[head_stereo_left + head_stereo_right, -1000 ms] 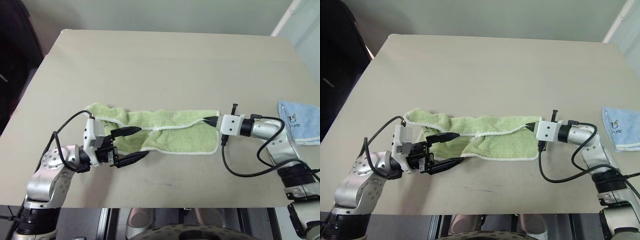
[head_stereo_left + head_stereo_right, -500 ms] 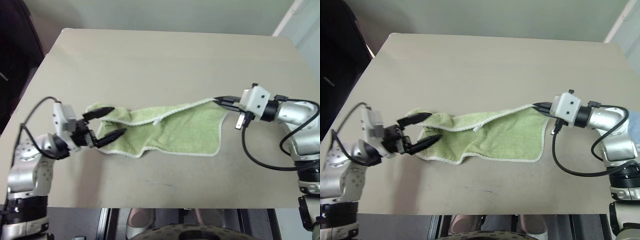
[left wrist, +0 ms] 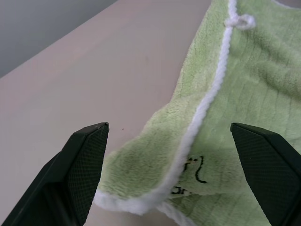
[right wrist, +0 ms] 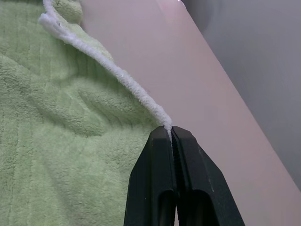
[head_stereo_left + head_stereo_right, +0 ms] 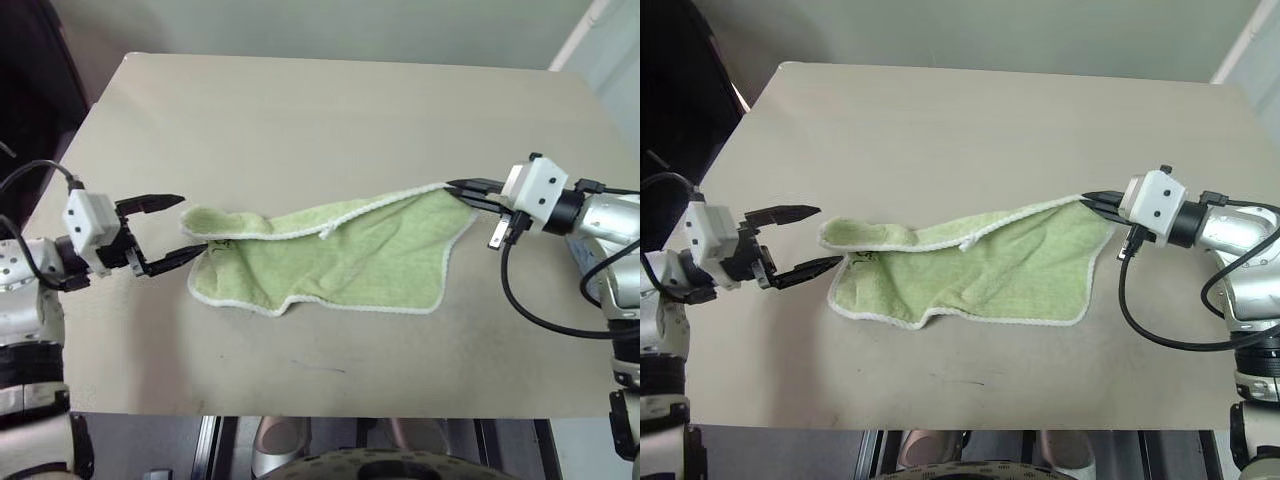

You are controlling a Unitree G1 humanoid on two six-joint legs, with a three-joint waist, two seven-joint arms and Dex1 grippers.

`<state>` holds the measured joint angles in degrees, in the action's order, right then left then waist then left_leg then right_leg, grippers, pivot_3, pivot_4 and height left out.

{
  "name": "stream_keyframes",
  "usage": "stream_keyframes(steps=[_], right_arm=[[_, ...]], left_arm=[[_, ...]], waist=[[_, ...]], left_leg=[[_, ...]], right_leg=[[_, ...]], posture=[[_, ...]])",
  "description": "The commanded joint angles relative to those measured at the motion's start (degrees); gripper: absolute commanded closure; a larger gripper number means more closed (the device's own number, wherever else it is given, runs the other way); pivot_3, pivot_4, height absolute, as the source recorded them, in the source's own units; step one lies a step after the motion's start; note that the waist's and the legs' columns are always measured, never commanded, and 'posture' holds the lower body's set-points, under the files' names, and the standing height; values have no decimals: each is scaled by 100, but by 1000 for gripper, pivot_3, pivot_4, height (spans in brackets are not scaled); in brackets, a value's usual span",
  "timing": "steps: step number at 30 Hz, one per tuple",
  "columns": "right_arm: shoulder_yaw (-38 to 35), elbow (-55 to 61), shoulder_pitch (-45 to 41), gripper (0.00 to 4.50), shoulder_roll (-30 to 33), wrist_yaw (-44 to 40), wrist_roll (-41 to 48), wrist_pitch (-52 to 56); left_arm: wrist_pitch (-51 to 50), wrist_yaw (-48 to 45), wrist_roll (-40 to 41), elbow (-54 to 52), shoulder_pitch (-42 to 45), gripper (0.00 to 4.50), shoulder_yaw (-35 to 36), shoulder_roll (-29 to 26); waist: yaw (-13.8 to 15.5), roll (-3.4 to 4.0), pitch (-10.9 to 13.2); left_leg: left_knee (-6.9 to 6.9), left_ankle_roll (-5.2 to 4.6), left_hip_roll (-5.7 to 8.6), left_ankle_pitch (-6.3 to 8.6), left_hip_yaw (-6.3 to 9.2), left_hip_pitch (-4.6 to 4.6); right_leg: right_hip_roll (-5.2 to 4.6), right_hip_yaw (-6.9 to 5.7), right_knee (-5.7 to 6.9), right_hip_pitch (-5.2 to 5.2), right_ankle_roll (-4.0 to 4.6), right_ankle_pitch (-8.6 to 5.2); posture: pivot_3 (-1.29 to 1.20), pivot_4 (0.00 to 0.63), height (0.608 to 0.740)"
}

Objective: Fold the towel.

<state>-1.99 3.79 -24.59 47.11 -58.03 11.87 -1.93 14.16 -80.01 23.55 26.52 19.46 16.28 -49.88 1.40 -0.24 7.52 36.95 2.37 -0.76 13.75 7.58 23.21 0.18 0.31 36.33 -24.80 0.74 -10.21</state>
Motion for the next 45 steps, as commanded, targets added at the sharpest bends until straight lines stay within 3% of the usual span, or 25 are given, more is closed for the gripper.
stream_keyframes(steps=[1,11,23,27,32,39,40,45], right_arm=[[-356,205,-18,4489,199,-53,197,6],[-533,401,52,4489,353,-16,288,90],[-684,737,246,4489,417,42,310,281],[-752,846,303,4489,472,63,290,350],[-778,951,366,4500,568,80,242,351],[-863,1098,470,4500,617,136,215,421],[-868,1103,483,4500,623,144,210,420],[-957,1038,489,4500,644,209,221,410]], left_arm=[[501,-321,-172,380,222,0,-133,-106],[1507,-692,-697,1661,999,0,-580,-151],[1510,-1073,-849,2358,1707,0,-922,-117],[1876,-864,-1332,3033,2155,0,-1187,-153],[2271,-708,-1617,3575,2544,1606,-1276,-90],[2702,-589,-1829,3964,2785,4286,-1296,-18],[2700,-582,-1828,3994,2802,4472,-1284,-6],[2361,-943,-1596,4022,2884,4472,-1146,59]], waist=[[-1,0,0],[-3,0,0],[3,0,0],[7,0,0],[11,0,0],[11,0,0],[12,0,0],[11,0,0]], left_leg=[[0,0,0,0,-1,0],[1,-2,-2,3,-1,3],[7,-6,-2,4,-1,14],[9,-7,-2,4,-1,18],[13,-10,-2,3,-1,23],[15,-15,-1,3,-2,26],[16,-16,0,3,-2,27],[19,-19,0,1,-2,28]], right_leg=[[-1,0,-1,0,-2,1],[-1,-2,-2,-3,-8,5],[-1,-5,-14,-5,-20,14],[-1,-5,-17,-6,-22,17],[-1,-5,-27,-6,-29,27],[0,-5,-33,-6,-34,31],[0,-5,-34,-6,-35,31],[0,-5,-34,-6,-40,34]], posture=[[0,150,740],[0,150,740],[0,150,740],[0,150,740],[0,150,740],[0,150,740],[0,150,740],[0,150,740]])
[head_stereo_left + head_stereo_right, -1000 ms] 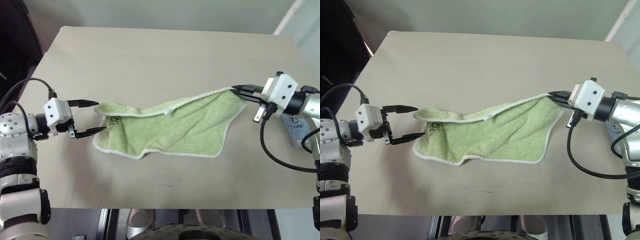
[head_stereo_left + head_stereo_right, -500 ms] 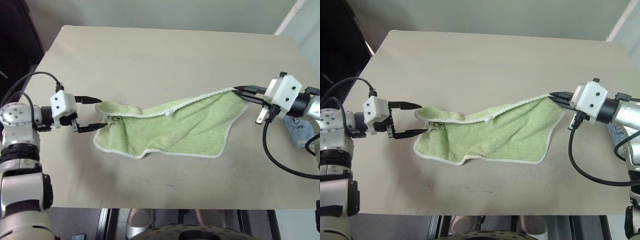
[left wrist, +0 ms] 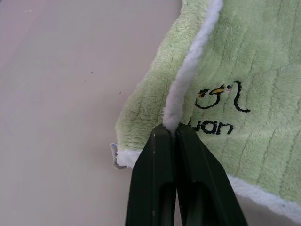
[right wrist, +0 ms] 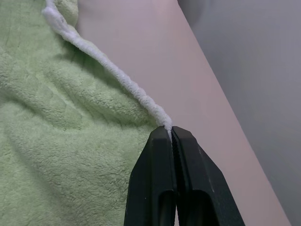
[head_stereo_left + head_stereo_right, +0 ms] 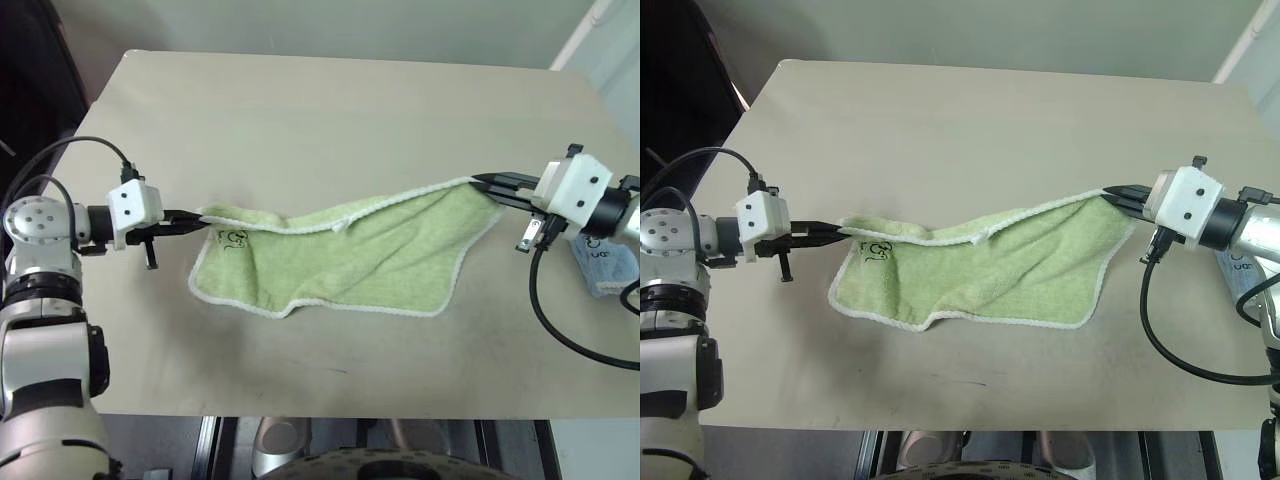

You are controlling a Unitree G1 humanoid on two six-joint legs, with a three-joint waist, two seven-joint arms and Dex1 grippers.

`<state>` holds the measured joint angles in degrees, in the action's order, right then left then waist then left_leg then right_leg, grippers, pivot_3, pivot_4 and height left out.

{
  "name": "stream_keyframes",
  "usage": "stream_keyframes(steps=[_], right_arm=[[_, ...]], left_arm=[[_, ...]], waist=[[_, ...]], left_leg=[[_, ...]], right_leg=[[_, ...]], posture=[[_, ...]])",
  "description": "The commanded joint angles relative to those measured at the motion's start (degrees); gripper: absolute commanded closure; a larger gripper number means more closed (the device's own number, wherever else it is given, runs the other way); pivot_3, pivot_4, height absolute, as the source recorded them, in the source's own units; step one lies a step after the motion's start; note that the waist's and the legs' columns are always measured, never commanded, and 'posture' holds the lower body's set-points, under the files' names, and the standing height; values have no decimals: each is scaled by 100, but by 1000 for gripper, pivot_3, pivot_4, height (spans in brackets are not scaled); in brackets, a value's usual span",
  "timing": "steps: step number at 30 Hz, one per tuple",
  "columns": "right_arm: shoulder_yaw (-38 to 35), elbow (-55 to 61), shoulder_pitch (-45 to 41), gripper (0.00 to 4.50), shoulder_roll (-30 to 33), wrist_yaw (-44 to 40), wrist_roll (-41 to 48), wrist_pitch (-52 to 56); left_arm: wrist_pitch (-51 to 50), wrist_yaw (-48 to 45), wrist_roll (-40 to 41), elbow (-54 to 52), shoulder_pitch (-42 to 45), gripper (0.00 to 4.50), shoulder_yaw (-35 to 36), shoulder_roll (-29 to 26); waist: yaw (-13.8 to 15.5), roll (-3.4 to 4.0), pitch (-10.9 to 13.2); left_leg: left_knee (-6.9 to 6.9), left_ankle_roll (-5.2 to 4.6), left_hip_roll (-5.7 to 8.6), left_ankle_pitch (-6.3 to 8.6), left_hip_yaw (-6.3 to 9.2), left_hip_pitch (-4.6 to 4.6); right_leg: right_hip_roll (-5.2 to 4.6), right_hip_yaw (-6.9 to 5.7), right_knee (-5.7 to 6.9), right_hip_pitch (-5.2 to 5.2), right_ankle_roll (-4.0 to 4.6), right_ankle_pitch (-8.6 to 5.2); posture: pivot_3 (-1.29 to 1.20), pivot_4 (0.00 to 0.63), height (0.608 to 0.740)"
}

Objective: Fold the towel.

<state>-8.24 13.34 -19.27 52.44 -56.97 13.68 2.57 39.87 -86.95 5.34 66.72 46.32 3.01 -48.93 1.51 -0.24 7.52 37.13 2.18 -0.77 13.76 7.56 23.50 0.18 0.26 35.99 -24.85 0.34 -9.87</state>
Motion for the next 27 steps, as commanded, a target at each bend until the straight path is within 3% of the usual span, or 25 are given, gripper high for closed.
stream_keyframes(steps=[1,5,10,12,15,19,23,27], right_arm=[[-354,16,-59,4500,121,116,20,-71],[-395,-537,-359,4500,99,346,-216,-332],[-356,-1082,-700,4500,74,558,-404,-648],[-338,-1476,-1036,4500,40,707,-481,-769],[-256,-1999,-1422,4500,19,832,-638,-977],[-116,-2948,-2037,4500,12,898,-897,-1435],[183,-4682,-3222,4500,-122,1328,-1414,-2323],[502,-6168,-4164,4500,-291,1766,-1862,-2962]], left_arm=[[-370,-295,279,18,227,4472,228,-31],[-1037,90,435,98,507,4472,422,121],[-1171,616,375,122,728,4472,515,294],[-1241,1552,426,227,1100,4472,664,670],[-1231,2202,493,378,1436,4472,858,1060],[-932,3591,-214,607,1815,4472,481,1328],[-1420,5073,-1026,913,2593,4472,-6,1556],[-1801,5986,-1453,1074,3108,4472,-171,1691]], waist=[[0,0,0],[0,0,0],[12,2,1],[10,3,2],[48,14,8],[26,14,8],[18,31,21],[18,35,23]], left_leg=[[1,-1,1,-1,0,1],[7,-6,1,-3,0,3],[30,-23,3,-14,-1,12],[33,-23,3,-14,-3,12],[72,-36,4,-22,-1,36],[98,-44,4,-22,-16,46],[102,-65,4,-35,-30,52],[85,-77,4,-43,-34,51]], right_leg=[[0,0,0,0,-1,1],[0,1,0,1,-5,4],[-2,2,-5,1,-9,32],[-2,2,-4,1,-9,33],[-2,1,-3,-4,-23,46],[-6,3,-16,-5,-28,81],[-14,5,-25,-12,-29,105],[-12,7,-40,-17,-20,129]], posture=[[0,150,740],[0,150,740],[0,150,740],[0,150,740],[0,150,740],[0,150,740],[0,150,740],[0,150,740]])
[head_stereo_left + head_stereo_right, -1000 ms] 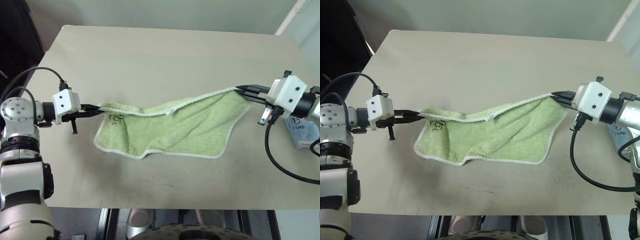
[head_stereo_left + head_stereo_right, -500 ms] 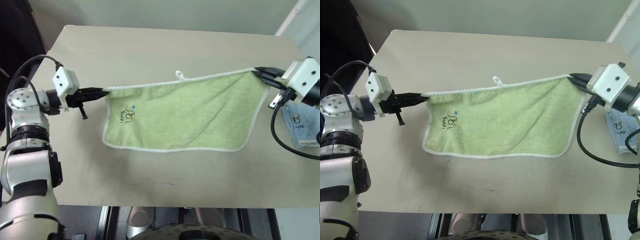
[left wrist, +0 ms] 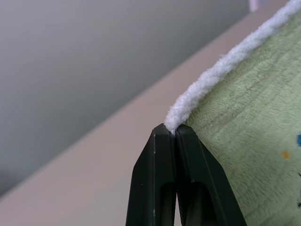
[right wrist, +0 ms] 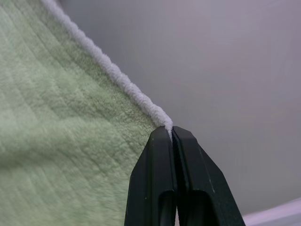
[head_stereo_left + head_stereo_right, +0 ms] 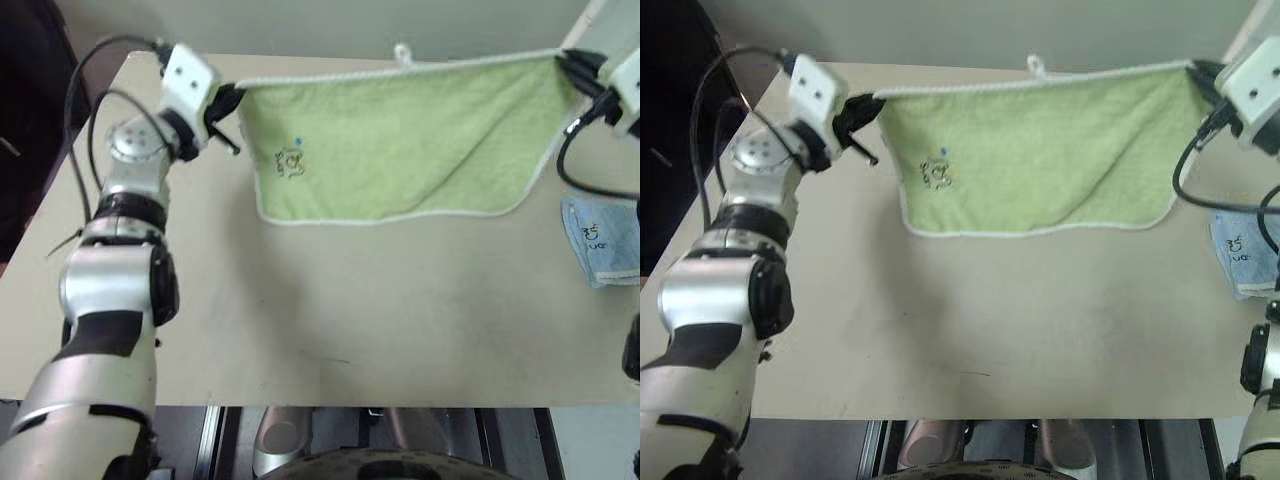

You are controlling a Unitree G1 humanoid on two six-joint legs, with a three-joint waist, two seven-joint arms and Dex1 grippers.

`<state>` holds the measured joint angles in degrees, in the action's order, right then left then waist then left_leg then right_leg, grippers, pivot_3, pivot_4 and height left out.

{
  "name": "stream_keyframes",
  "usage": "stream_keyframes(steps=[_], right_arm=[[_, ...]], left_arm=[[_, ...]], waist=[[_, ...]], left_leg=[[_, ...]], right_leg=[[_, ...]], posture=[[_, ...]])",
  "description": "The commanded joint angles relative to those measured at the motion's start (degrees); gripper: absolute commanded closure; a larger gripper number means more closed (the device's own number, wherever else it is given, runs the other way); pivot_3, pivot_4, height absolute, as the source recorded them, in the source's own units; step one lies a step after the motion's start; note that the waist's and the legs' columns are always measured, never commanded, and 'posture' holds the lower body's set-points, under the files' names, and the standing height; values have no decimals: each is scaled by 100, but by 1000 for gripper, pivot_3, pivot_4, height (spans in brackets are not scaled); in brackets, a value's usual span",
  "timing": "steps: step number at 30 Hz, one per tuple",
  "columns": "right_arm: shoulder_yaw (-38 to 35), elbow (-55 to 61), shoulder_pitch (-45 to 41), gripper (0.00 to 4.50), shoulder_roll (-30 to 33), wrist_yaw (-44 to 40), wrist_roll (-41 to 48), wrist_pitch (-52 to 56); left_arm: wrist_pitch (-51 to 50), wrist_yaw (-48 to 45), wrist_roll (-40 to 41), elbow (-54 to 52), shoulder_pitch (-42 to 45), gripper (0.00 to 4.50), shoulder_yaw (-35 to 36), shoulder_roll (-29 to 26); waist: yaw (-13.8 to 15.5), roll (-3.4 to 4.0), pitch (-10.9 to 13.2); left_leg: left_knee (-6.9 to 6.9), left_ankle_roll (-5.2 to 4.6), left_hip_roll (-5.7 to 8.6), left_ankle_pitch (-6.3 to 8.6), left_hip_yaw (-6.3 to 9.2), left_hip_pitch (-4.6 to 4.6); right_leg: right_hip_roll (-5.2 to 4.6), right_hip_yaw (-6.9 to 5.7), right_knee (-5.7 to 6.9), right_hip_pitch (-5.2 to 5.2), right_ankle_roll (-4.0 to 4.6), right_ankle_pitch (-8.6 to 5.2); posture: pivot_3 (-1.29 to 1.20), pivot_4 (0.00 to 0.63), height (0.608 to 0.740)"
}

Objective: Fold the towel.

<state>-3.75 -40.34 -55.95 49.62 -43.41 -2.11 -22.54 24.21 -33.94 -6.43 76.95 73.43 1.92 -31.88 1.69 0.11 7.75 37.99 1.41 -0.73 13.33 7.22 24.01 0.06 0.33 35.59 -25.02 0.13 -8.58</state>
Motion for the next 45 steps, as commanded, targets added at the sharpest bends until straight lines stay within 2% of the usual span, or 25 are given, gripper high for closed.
stream_keyframes(steps=[1,4,8,13,18,20,25,29,34,37,42,44,45], right_arm=[[127,-1216,-742,4500,-48,717,-451,-554],[348,-2060,-1144,4500,-77,1468,-888,-847],[460,-2616,-1355,4500,-107,1905,-1051,-1061],[298,-2637,-1133,4500,-46,1497,-752,-1320],[32,-1964,-442,4500,113,557,-157,-1419],[-44,-1683,-228,4500,150,326,-1,-1371],[-372,233,1428,4500,570,-1125,1091,-591],[-680,1482,2420,4500,800,-1404,1602,234],[-1040,3007,3535,4500,957,-1645,2110,1192],[-1201,3533,3966,4500,1000,-1696,2235,1565],[-1406,3781,4969,4500,1201,-2086,2034,1486],[-1513,3973,5258,4500,1279,-2299,2179,1659],[-1547,4046,5351,4500,1299,-2365,2212,1712]], left_arm=[[-320,930,-424,79,544,4472,-137,-2],[-533,1506,-639,129,870,4472,-146,15],[-646,1977,-899,163,1212,4472,-183,37],[-580,1761,-929,185,1267,4472,-59,75],[-523,-93,-201,146,1062,4472,617,119],[-528,-545,-69,130,1010,4472,757,97],[-739,-2966,137,60,491,4472,779,-518],[-1038,-3984,256,0,248,4472,773,-875],[-1370,-5316,222,-104,-251,4472,547,-1286],[-1633,-5707,282,-187,-389,4472,482,-1403],[-2080,-5856,479,-384,-828,4472,-355,-1853],[-2211,-5856,565,-432,-975,4472,-694,-2117],[-2254,-5856,641,-468,-1026,4472,-845,-2208]], waist=[[-5,1,0],[-5,6,4],[5,9,6],[25,11,7],[55,10,6],[54,13,8],[41,12,7],[5,10,8],[-36,11,7],[-39,10,7],[-41,9,6],[-50,9,6],[-57,9,6]], left_leg=[[-6,-1,0,-1,0,1],[-13,0,-1,0,-4,3],[-47,3,-2,2,-10,12],[-95,3,2,2,-32,33],[-92,12,0,-3,-41,107],[-88,18,-1,-8,-52,120],[-94,36,-9,-26,-98,120],[-70,37,-16,-25,-135,118],[16,-43,-18,17,-154,100],[43,-68,-15,26,-159,95],[102,-98,-5,9,-156,80],[109,-99,1,9,-157,52],[109,-99,1,10,-160,38]], right_leg=[[0,0,-6,-1,1,2],[-1,2,-13,-6,0,5],[-4,6,-41,-17,-2,19],[-13,14,-64,-53,-3,19],[-14,15,-52,-121,-5,20],[-18,23,-53,-134,-8,22],[-12,46,-52,-146,-14,22],[3,90,-55,-150,-29,27],[4,126,-31,-131,-51,40],[6,132,-32,-114,-63,53],[7,140,-39,-67,-37,72],[6,149,-38,-38,-52,70],[7,153,-39,-25,-94,45]], posture=[[0,150,740],[0,150,740],[0,150,740],[0,150,740],[0,150,740],[0,150,740],[0,150,740],[0,150,740],[0,150,740],[0,150,740],[0,150,740],[0,150,740],[0,150,740]])
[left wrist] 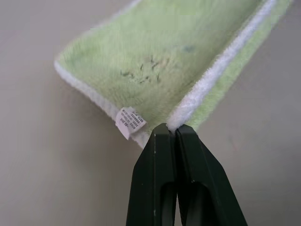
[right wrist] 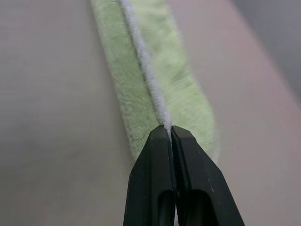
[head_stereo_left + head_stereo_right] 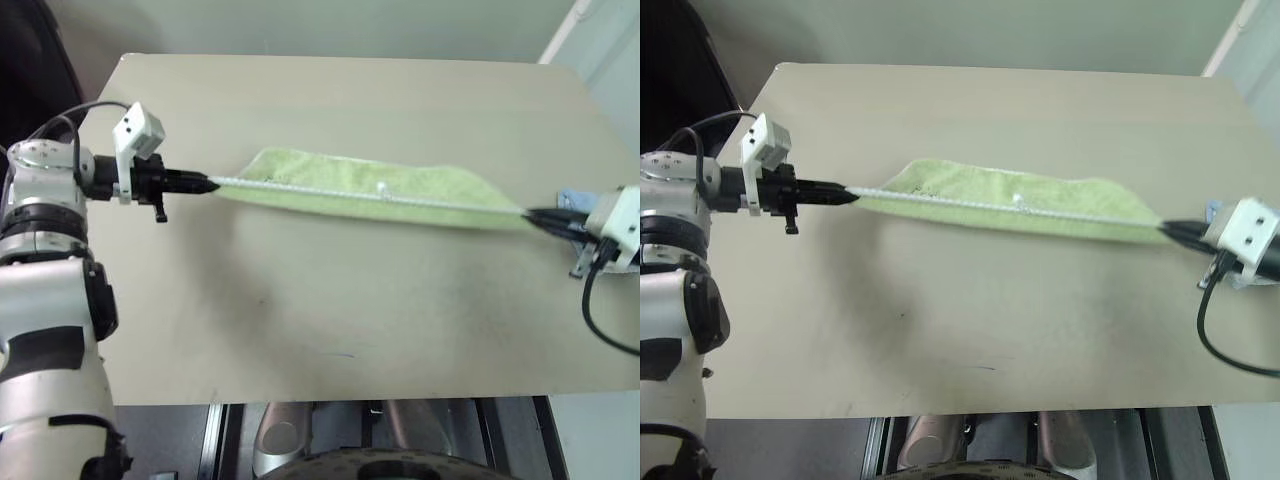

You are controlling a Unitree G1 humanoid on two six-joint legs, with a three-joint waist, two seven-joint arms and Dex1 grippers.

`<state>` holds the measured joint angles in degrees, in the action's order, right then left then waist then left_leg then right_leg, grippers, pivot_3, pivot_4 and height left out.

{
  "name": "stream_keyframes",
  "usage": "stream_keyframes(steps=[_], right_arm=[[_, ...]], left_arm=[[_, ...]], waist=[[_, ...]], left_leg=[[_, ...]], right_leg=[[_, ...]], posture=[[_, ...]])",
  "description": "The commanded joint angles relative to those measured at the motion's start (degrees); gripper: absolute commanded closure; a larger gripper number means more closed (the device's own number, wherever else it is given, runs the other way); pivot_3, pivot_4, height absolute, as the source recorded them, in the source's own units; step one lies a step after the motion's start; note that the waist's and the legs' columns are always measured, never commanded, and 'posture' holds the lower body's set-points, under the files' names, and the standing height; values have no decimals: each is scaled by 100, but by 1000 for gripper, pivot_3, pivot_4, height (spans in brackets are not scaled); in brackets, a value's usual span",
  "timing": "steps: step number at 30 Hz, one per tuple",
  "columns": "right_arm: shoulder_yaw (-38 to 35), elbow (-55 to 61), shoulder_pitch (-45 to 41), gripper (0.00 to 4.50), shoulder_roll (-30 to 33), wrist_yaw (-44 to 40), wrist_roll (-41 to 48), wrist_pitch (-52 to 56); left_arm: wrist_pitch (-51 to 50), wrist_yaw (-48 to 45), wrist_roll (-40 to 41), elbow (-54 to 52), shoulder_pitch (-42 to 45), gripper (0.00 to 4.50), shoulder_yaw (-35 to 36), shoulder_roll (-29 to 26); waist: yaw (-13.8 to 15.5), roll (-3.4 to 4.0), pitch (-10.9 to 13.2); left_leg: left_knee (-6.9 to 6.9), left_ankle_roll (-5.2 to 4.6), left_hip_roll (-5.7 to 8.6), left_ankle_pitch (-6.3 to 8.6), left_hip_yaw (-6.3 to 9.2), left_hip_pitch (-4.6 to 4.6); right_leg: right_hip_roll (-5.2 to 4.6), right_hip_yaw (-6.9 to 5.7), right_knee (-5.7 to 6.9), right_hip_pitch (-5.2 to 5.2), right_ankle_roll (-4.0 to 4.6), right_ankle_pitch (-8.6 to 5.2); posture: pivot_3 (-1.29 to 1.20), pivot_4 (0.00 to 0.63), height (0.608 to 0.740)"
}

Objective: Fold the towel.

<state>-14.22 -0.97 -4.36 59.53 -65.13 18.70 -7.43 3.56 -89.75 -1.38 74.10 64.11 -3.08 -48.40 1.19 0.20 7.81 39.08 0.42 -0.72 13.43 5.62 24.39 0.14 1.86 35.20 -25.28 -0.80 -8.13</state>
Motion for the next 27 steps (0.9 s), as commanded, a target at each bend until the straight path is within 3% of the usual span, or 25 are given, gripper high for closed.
stream_keyframes(steps=[1,8,15,21,27], right_arm=[[-527,179,286,4500,328,-248,148,238],[-682,370,750,4500,403,-410,149,398],[-935,144,1033,4500,521,-576,109,374],[-1012,326,1395,4500,447,-572,98,393],[-1405,902,2381,4500,228,-647,185,642]], left_arm=[[-209,-275,263,-254,-155,4472,-509,-648],[-1026,-275,2130,-1703,-1047,4472,-1538,-1273],[-1857,-275,3756,-3357,-2130,4472,-2244,-2265],[-2103,-275,4322,-4098,-2633,4472,-2356,-2805],[-2428,-275,4834,-4690,-3265,4472,-2322,-3396]], waist=[[-12,0,0],[-12,-1,-1],[-3,-2,-1],[-2,-2,-2],[-7,-3,-2]], left_leg=[[0,0,0,0,0,-4],[-8,6,0,3,0,-1],[-7,18,1,12,2,7],[-16,31,0,23,6,7],[-30,46,-3,33,11,6]], right_leg=[[0,1,0,4,-6,-4],[3,1,-13,5,-17,-12],[2,4,-15,0,-1,-16],[5,4,-9,-9,11,-29],[8,4,-4,-14,21,-49]], posture=[[0,150,740],[0,150,740],[0,150,740],[0,150,740],[0,150,740]])
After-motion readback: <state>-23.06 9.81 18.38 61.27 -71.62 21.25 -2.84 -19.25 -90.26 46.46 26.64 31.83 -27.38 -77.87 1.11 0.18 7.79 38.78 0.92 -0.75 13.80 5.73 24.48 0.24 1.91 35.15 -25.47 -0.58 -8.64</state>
